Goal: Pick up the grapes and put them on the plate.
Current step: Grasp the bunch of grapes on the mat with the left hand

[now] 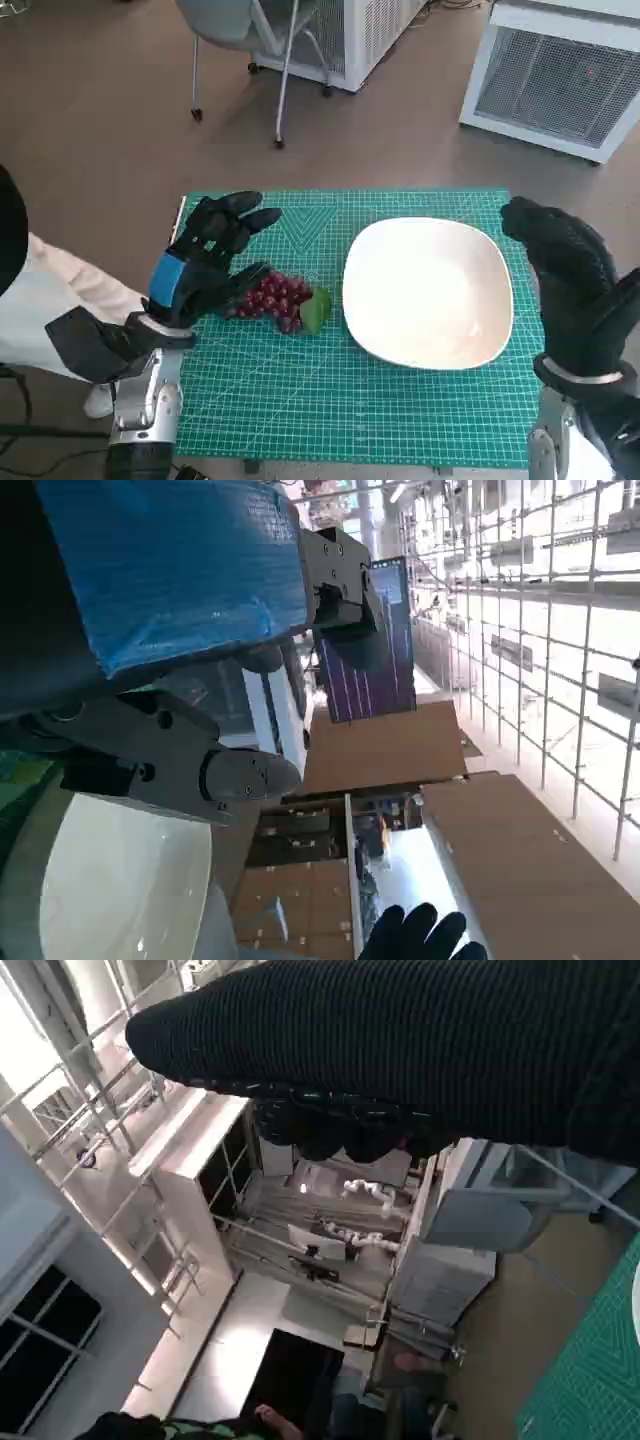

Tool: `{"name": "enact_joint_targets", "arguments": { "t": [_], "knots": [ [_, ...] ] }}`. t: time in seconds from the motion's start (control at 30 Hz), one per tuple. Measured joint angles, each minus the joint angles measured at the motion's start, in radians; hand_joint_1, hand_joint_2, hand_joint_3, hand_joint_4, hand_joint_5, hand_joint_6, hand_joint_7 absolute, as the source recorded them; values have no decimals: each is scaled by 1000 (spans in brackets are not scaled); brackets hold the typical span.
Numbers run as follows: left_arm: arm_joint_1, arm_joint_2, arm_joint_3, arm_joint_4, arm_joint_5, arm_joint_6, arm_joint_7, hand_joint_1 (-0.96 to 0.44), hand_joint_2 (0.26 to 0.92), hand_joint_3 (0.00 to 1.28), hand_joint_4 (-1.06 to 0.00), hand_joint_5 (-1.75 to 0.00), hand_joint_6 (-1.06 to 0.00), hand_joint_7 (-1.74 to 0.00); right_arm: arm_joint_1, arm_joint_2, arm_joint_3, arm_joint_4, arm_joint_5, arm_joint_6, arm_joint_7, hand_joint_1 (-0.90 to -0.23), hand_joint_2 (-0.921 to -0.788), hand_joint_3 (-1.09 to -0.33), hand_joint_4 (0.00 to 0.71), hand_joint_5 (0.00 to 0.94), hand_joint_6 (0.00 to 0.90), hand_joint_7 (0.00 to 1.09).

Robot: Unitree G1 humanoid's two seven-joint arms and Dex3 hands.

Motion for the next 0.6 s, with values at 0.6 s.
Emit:
{"name": "enact_joint_targets", "arguments": {
  "t": [0.6],
  "knots": [
    [0,0,0,1,14,-5,9,-148,921,223,-121,-774,-149,-820,0,0,0,-1,0,0,0,-532,-921,-645,427,2,59,612]
  ]
}}
